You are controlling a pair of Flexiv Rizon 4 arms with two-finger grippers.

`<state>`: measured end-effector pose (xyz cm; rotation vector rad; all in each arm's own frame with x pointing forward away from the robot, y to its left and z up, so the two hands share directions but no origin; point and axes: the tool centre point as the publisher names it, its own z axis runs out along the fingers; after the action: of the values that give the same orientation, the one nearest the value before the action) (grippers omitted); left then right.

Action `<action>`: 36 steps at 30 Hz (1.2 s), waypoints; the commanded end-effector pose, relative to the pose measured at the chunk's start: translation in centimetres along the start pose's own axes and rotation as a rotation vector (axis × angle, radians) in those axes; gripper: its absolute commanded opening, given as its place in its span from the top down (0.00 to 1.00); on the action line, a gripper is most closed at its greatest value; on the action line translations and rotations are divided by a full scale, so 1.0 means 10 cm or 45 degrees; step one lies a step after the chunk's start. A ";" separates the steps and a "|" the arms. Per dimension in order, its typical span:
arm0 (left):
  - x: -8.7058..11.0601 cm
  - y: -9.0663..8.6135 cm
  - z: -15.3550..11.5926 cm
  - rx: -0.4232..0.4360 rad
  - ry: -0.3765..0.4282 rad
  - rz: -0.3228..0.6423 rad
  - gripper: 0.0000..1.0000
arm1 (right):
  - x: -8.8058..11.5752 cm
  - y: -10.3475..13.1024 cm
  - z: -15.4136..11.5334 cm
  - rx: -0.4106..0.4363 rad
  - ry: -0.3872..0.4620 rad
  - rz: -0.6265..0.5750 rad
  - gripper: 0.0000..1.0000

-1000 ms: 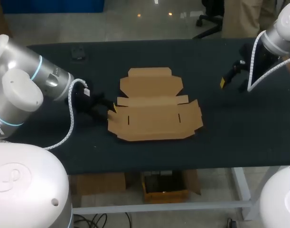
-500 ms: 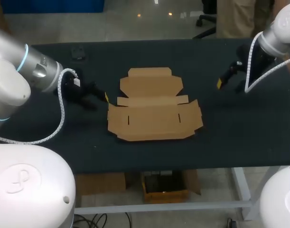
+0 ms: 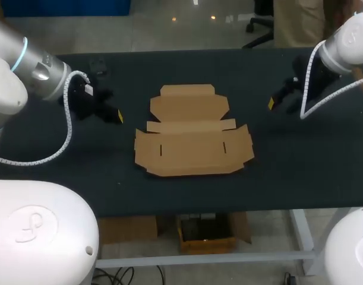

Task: Assemble the packaging by folding the flat box into shape, placing the metal phone stand inside, and closing the box properly

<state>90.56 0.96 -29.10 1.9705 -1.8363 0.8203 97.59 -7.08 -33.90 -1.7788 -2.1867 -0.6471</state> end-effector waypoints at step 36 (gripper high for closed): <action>0.04 -0.45 0.06 -0.099 -0.024 0.032 1.00 | 0.11 0.19 0.08 -0.072 0.036 -0.005 1.00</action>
<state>94.11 1.54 -28.49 1.9153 -1.8734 0.7518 99.11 -5.35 -33.82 -1.7891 -2.1776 -0.7418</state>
